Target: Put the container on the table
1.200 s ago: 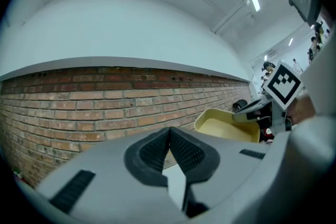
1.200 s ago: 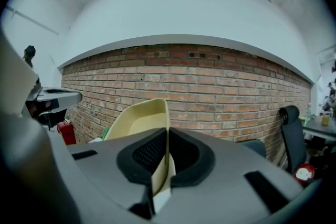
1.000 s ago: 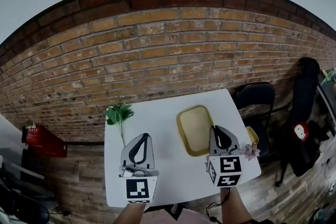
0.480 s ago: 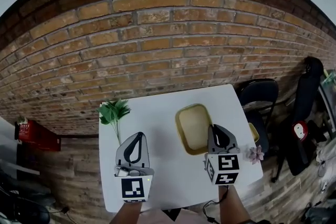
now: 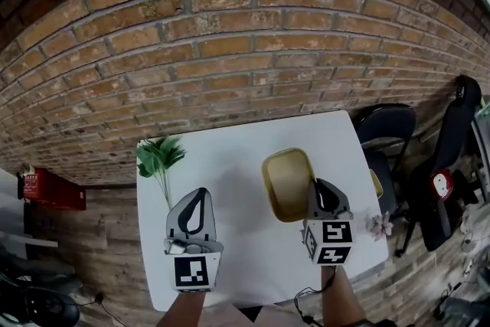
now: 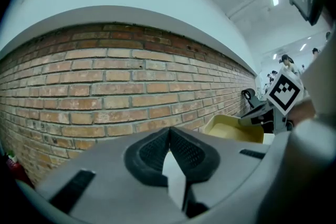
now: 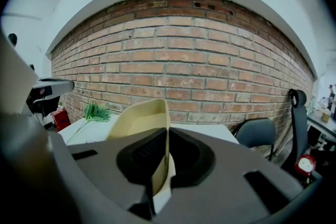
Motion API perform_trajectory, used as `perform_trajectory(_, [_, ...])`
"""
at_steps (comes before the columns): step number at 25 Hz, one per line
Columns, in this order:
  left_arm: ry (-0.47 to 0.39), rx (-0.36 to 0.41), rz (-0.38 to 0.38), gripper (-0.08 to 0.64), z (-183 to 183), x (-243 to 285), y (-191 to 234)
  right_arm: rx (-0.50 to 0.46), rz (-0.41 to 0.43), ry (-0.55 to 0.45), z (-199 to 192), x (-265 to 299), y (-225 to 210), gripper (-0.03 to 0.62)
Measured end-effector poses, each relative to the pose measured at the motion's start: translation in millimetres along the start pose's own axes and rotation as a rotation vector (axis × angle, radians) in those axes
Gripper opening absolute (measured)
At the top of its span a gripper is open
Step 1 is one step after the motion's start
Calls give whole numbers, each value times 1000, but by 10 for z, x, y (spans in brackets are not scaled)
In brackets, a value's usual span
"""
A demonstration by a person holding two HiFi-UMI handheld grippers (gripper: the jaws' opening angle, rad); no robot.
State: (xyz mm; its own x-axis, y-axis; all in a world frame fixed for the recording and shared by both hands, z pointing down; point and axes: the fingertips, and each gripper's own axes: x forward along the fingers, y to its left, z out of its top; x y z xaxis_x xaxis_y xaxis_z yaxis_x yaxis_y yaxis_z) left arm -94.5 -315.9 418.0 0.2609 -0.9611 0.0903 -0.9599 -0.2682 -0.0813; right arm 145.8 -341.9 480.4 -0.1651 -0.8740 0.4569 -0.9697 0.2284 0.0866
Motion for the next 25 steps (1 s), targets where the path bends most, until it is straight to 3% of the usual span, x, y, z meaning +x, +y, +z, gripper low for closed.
perform_trajectory(25, [96, -12, -37, 11, -415, 367, -128, 36, 2, 162, -694, 422, -114, 14])
